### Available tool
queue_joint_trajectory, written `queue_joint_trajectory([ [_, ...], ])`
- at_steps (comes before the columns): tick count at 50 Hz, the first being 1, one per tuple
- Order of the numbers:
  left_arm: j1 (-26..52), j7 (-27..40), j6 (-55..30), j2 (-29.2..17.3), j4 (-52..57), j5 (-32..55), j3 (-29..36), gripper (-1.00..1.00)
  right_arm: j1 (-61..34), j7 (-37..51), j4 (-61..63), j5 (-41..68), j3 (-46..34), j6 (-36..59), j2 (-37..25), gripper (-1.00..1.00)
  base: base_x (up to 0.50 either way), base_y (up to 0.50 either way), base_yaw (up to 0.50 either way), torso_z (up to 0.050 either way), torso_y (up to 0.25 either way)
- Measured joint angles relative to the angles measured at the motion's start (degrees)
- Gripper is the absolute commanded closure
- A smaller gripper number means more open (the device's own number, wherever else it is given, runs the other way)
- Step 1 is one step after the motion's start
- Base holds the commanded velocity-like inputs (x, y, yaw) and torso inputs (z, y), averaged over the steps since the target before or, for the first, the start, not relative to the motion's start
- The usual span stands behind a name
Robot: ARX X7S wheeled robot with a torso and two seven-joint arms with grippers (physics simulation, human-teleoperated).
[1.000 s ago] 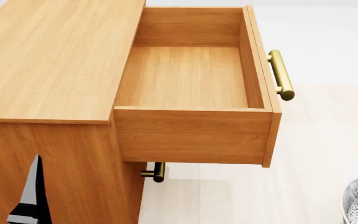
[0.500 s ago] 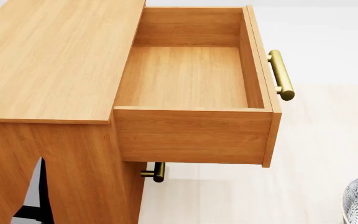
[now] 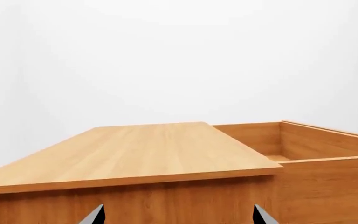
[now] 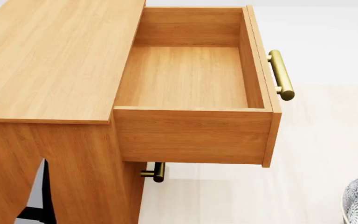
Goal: Put the bowl on top of the cabinet.
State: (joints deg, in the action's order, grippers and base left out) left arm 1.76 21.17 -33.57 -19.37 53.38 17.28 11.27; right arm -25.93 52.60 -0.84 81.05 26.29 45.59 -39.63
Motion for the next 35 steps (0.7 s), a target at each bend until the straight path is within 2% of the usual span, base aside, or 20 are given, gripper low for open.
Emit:
queue_joint_trajectory([
  [14, 0.21, 0.39, 0.41, -0.17, -0.62, -0.1, 0.88, -1.0, 1.75, -1.78, -1.2, -0.57, 0.19, 0.97, -2.43, -1.0, 0.0, 0.0, 0.0, 0.0, 0.0],
  [35, 0.02, 0.92, 0.8, -0.71, -0.91, 0.13, 1.53, -1.0, 5.45, -14.4, -1.91, -0.06, -0.49, 2.93, -5.74, -1.0, 0.0, 0.0, 0.0, 0.0, 0.0],
])
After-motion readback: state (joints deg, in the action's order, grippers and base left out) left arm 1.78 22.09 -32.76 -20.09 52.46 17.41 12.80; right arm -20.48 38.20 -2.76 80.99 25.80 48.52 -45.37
